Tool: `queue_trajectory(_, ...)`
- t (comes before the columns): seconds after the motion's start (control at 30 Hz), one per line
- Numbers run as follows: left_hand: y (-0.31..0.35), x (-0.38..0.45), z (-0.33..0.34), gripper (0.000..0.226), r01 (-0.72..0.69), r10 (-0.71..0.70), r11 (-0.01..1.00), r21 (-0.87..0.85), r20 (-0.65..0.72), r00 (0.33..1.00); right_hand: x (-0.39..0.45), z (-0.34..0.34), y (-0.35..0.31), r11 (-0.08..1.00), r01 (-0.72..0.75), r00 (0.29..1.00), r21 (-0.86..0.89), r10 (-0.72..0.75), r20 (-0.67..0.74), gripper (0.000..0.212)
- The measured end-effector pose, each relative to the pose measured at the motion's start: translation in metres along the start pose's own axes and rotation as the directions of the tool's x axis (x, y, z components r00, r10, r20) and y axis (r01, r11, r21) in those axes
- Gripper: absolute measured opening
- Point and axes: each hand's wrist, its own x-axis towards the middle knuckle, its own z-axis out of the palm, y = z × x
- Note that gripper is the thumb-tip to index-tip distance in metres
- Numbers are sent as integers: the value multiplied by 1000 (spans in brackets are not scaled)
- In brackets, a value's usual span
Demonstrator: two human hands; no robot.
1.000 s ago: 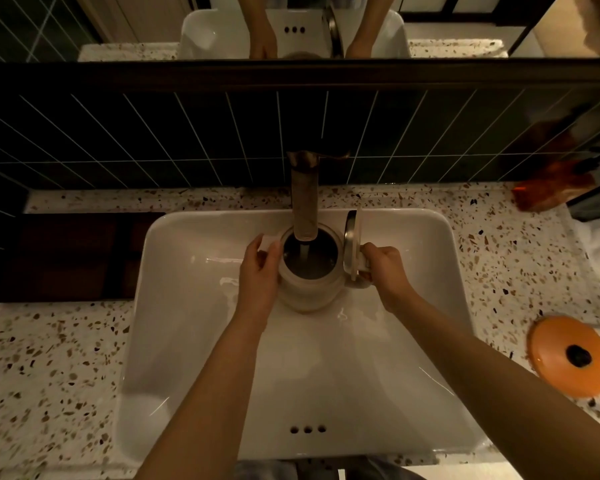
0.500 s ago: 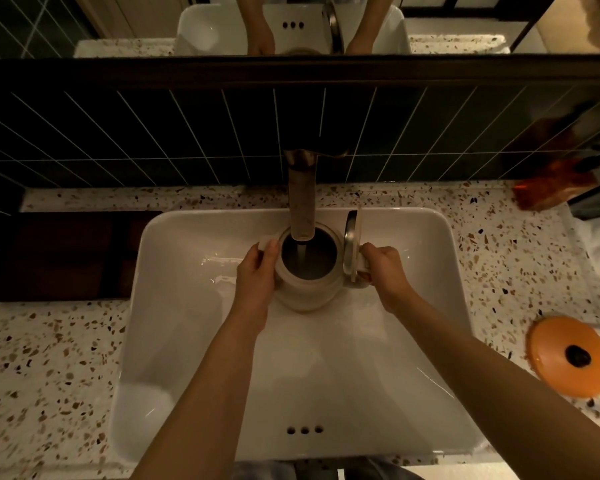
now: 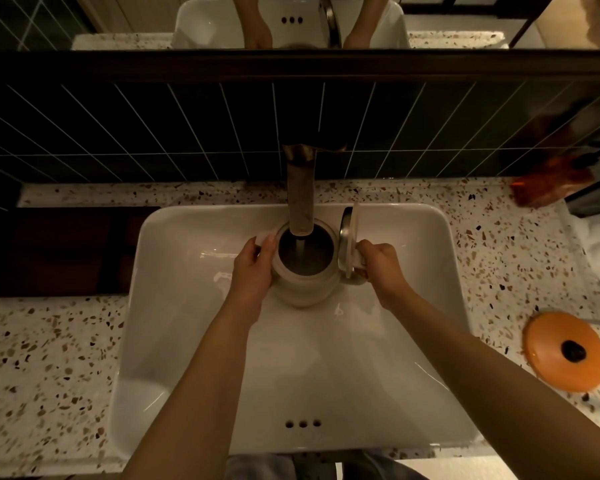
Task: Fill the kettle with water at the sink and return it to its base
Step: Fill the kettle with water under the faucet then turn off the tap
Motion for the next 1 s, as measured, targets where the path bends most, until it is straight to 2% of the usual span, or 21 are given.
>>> queue_trajectory(0.1,0,0,-1,13,6,-6,1000,-1,-5,1000,-1,0,0,1000,-7,1000,25,6,9,50)
queue_trajectory(0.23,-1,0,-1,13,8,-8,1000,-6,-18,1000,-1,0,-1,999,-5,1000,-37,4,-15,41)
queue_trajectory(0.43,1,-2,2,19,12,-12,1000,15,-29,1000,-4,3,-3,1000,3,1000,-15,-4,-24,41)
queue_trajectory(1.0,8,-4,2,14,35,-34,999,31,-34,999,-3,2,1,998,9,1000,-55,-10,-26,40)
